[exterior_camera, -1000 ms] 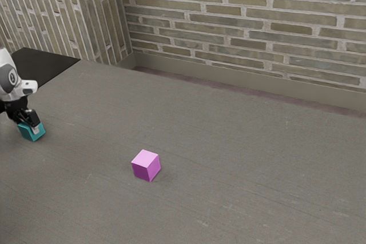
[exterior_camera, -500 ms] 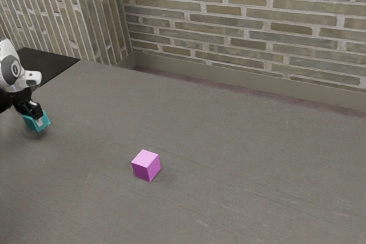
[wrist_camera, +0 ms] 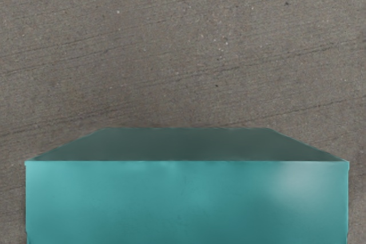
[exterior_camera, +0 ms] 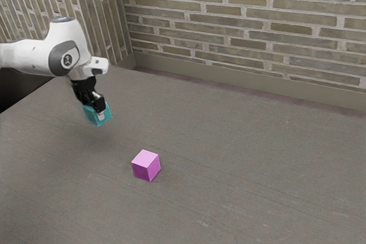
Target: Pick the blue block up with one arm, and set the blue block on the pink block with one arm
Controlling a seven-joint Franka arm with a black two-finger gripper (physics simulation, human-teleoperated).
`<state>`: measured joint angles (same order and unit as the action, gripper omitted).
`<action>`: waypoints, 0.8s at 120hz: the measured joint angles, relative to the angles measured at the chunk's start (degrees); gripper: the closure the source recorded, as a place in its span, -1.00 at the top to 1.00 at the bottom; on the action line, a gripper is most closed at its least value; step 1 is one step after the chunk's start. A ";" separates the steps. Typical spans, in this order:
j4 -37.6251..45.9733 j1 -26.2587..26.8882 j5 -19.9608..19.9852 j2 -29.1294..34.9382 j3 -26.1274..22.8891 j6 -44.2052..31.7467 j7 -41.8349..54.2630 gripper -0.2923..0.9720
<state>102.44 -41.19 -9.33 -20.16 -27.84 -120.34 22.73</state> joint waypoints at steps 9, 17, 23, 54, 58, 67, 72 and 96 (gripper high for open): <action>4.30 -0.18 -1.28 3.56 -2.31 -1.05 -4.70 0.06; 8.38 -0.41 -1.88 6.48 -3.56 -1.70 -9.37 0.06; 10.14 -0.45 -2.12 7.70 -5.15 -2.07 -12.81 0.06; 14.07 -0.65 -0.66 9.71 -11.06 -3.04 -28.50 0.06; 15.12 -0.65 -0.47 10.05 -11.77 -3.22 -30.32 0.07; 17.60 -0.80 0.00 10.94 -12.79 -3.90 -34.12 0.06; 18.61 -0.88 0.20 11.57 -13.65 -4.25 -36.04 0.06; 21.09 -0.78 0.61 12.55 -16.70 -6.51 -43.55 0.06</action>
<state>123.52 -41.97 -8.72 -7.61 -44.54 -126.86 -20.82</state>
